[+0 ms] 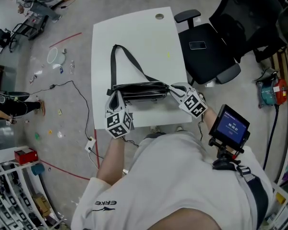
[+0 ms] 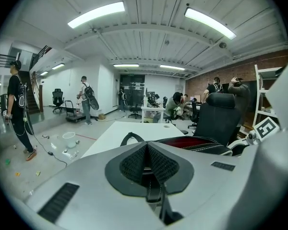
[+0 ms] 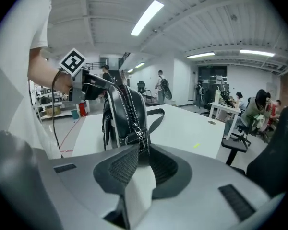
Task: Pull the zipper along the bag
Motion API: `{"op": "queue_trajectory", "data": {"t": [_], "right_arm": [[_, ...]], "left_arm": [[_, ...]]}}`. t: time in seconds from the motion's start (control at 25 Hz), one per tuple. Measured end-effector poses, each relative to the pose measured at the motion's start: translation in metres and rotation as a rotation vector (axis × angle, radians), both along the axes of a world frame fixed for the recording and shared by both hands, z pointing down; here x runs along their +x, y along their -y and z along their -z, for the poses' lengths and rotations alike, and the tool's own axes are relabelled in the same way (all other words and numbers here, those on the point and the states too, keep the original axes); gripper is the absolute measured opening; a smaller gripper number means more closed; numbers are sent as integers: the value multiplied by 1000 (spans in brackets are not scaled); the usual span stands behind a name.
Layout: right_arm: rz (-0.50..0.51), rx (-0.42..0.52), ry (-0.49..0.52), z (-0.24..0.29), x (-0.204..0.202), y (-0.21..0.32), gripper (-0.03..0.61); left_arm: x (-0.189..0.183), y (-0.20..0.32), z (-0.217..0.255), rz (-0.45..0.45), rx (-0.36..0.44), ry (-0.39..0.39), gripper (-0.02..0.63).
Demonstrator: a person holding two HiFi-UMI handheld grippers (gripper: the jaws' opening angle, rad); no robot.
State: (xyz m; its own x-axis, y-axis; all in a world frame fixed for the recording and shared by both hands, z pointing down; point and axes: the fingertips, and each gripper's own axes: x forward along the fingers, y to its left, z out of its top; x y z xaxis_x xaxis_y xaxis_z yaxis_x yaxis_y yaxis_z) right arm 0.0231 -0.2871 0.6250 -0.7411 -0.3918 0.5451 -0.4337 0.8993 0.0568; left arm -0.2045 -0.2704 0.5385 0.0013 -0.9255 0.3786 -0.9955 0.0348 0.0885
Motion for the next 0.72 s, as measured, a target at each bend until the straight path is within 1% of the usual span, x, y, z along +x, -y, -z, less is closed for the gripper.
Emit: {"op": "queue_trajectory", "data": {"t": [0.12,0.28,0.44,0.56,0.72], "right_arm": [[117,-1,-25,0,-2,0,52],[277,-22,-70,3,0,-1,92],[430,-23,-125,1,-1,-1,97],[493,-59,-143,-1,-2,-3,97],[548,-99,-176,-2,2,-9,97]], "left_arm": [[-1,1,1,-8,-5,6,3],[1,0,0,-15,-12,8,3],[2,2,-4,-15,-19,10,3],[1,2,-5,-9,-18,8,3],[0,1,-2,-6,-19,14,3]]}}
